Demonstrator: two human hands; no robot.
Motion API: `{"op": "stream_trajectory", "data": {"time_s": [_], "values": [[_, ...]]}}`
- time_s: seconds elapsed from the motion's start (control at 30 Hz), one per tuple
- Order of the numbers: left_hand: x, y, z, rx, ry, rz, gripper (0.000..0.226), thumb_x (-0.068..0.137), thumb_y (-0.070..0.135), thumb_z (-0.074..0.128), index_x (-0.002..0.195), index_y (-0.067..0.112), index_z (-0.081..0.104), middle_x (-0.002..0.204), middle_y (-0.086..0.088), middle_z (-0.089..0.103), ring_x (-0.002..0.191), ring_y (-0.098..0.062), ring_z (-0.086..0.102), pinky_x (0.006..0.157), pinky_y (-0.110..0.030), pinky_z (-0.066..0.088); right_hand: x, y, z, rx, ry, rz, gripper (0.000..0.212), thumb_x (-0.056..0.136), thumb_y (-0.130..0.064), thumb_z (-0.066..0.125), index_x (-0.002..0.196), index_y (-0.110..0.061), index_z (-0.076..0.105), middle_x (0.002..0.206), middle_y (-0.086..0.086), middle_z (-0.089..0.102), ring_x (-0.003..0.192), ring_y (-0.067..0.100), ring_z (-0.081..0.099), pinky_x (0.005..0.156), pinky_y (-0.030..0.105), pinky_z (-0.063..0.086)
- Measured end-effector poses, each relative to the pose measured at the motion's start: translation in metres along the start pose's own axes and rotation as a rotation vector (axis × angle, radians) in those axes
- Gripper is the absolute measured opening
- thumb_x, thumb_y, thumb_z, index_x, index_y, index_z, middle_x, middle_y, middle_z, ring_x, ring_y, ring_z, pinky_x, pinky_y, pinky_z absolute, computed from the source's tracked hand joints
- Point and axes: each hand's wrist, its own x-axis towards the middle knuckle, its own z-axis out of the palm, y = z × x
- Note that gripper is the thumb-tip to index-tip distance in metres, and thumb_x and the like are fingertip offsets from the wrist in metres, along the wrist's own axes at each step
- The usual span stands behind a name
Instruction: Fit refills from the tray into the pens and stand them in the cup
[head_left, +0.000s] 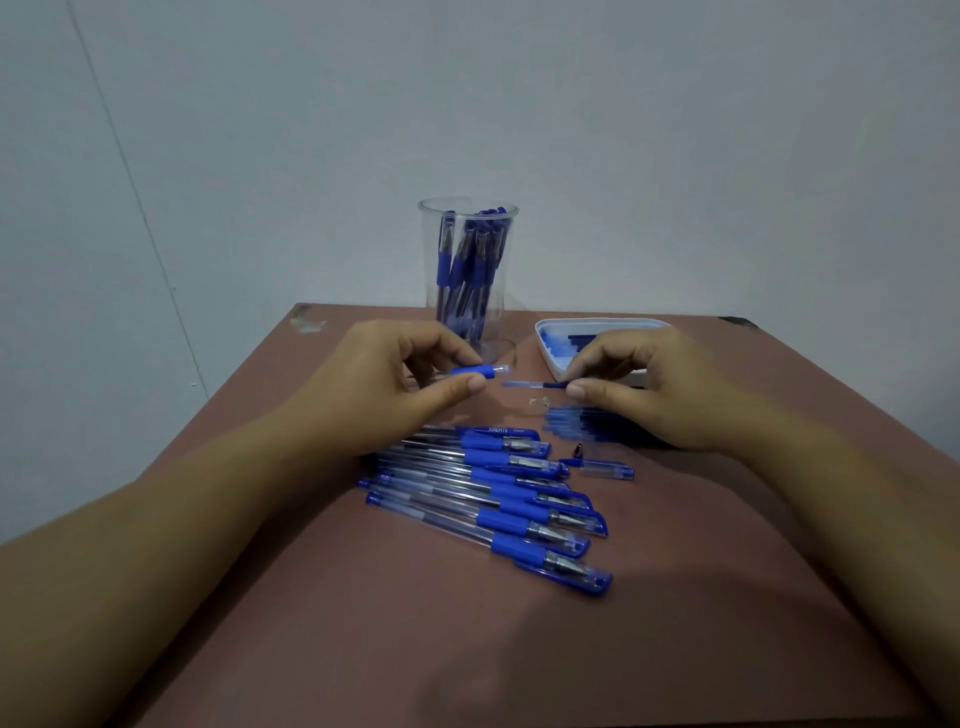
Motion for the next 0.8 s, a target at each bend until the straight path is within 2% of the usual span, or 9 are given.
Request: {"op": "stream_trajectory", "data": {"time_s": [0.13, 0.23, 0.3, 0.5, 0.67, 0.8], "values": [[0.0008, -0.0035, -0.0054, 0.057, 0.005, 0.031, 0.010, 0.079, 0.039, 0.073, 0.088, 0.038, 0.069, 0.077, 0.017, 0.070, 0.069, -0.003, 0.062, 0.060, -0.008, 0.042, -0.0003, -0.0002, -0.0007, -0.036, 0.031, -0.010, 0.016, 0.087, -0.025, 0.069, 0.085, -0.041, 0.065, 0.089, -0.021, 0.067, 0.083, 0.004, 0.063, 0.078, 0.012, 0.046], [0.0018, -0.0037, -0.0060, 0.111, -0.007, 0.036, 0.012, 0.080, 0.033, 0.076, 0.091, 0.034, 0.071, 0.081, 0.018, 0.070, 0.072, 0.001, 0.061, 0.063, -0.008, 0.043, -0.0015, -0.0006, -0.0037, -0.021, 0.066, -0.009, 0.011, 0.087, -0.025, 0.068, 0.087, -0.036, 0.068, 0.087, -0.016, 0.069, 0.082, 0.005, 0.063, 0.078, 0.013, 0.047], [0.0020, -0.0028, -0.0055, 0.121, -0.016, 0.033, 0.014, 0.080, 0.031, 0.076, 0.094, 0.029, 0.073, 0.084, 0.016, 0.070, 0.073, 0.002, 0.061, 0.063, -0.008, 0.043, -0.0021, -0.0016, -0.0034, -0.018, 0.059, -0.012, 0.009, 0.087, -0.024, 0.069, 0.088, -0.034, 0.068, 0.088, -0.017, 0.068, 0.083, 0.006, 0.063, 0.077, 0.012, 0.047], [0.0010, -0.0013, -0.0040, 0.100, -0.013, 0.031, 0.014, 0.079, 0.032, 0.077, 0.091, 0.036, 0.070, 0.081, 0.019, 0.070, 0.072, -0.001, 0.062, 0.061, -0.007, 0.042, -0.0014, -0.0030, -0.0020, -0.033, 0.036, -0.019, 0.015, 0.087, -0.023, 0.068, 0.086, -0.038, 0.066, 0.092, -0.022, 0.066, 0.084, 0.004, 0.061, 0.077, 0.009, 0.045], [0.0009, -0.0015, -0.0046, 0.114, -0.029, 0.053, 0.016, 0.079, 0.035, 0.076, 0.093, 0.029, 0.074, 0.083, 0.018, 0.071, 0.072, -0.005, 0.063, 0.061, -0.007, 0.041, -0.0019, -0.0009, -0.0017, -0.023, 0.032, -0.016, 0.012, 0.086, -0.025, 0.069, 0.087, -0.036, 0.068, 0.090, -0.021, 0.066, 0.084, 0.006, 0.062, 0.078, 0.017, 0.049], [0.0007, 0.0005, -0.0053, 0.118, -0.080, 0.078, 0.025, 0.076, 0.044, 0.072, 0.095, 0.029, 0.076, 0.082, 0.022, 0.070, 0.073, -0.005, 0.063, 0.060, -0.008, 0.042, -0.0015, 0.0000, -0.0018, -0.026, 0.015, -0.016, 0.018, 0.086, -0.025, 0.070, 0.083, -0.042, 0.065, 0.090, -0.024, 0.066, 0.083, 0.006, 0.062, 0.078, 0.020, 0.049]]}}
